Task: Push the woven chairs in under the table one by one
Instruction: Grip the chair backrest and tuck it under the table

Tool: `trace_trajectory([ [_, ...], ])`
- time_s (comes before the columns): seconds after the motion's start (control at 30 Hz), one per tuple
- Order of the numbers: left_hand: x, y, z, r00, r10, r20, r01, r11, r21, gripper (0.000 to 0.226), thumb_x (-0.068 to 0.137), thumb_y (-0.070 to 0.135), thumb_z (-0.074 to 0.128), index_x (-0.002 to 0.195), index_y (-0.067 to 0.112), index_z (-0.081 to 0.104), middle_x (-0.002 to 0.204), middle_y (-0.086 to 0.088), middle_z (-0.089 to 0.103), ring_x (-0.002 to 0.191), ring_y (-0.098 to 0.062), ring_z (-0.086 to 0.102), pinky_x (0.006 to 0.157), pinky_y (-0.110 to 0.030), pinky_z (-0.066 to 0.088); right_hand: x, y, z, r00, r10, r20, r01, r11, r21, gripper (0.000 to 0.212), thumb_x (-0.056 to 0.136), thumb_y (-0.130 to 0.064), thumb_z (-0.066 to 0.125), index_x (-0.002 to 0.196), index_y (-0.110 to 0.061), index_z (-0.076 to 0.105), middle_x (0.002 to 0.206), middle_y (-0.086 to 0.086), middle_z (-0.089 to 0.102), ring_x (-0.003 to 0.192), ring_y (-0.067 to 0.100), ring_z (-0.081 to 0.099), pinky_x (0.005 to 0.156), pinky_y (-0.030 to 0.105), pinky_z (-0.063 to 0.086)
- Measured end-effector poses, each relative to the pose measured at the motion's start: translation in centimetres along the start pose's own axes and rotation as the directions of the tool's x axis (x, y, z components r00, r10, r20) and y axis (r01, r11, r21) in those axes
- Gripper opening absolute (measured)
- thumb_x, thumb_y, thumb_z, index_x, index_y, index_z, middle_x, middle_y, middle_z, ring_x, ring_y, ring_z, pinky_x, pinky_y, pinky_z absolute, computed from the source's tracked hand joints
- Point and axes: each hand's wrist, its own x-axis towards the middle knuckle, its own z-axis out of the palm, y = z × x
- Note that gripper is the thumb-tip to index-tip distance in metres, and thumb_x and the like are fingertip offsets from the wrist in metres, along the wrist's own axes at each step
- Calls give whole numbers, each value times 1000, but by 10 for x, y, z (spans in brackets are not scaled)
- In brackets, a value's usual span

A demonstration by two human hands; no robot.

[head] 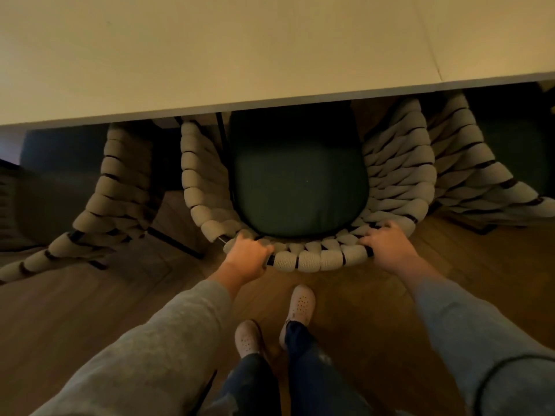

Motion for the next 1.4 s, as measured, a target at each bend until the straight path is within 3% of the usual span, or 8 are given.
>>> trace_trajectory([
  [0.47,-18,-43,16,1000,-15,13,14,999,52,29,92,29,49,121,29,52,110,1,63,103,-22,61,95,-42,38,14,-41,1,998,-35,-58,36,999,26,42,87,-20,62,127,-32,58,131,-1,56,122,22,50,112,45,20],
  [0.93,7,-59,-7,998,-42,36,40,998,47,41,92,31,55,132,30,48,125,0,57,120,-24,52,111,-53,26,37,-29,-17,999,-22,-34,23,999,30,48,88,-20,62,133,-34,52,134,-3,53,127,22,46,114,47,19],
  [1.2,-2,-55,-4,993,-96,73,96,995,16,42,92,31,55,133,28,47,126,-1,57,119,-24,52,109,-52,29,31,-42,-17,999,-20,-32,23,995,95,46,87,-19,62,130,-34,54,131,-3,55,126,21,47,115,47,16],
  [1.33,-2,-59,-5,997,-72,33,72,997,7,47,90,30,59,135,27,47,132,-2,54,127,-26,46,114,-58,18,36,-43,-25,999,20,25,-22,995,94,46,84,-30,67,128,-39,54,133,-6,55,130,21,43,117,54,7],
  [1.4,-3,-59,0,999,-50,-8,50,999,9,65,87,34,64,145,28,36,145,-6,42,140,-28,30,115,-63,5,39,-52,-34,989,44,143,-59,993,106,67,78,-46,72,139,-39,43,142,-3,48,138,24,35,115,61,0],
])
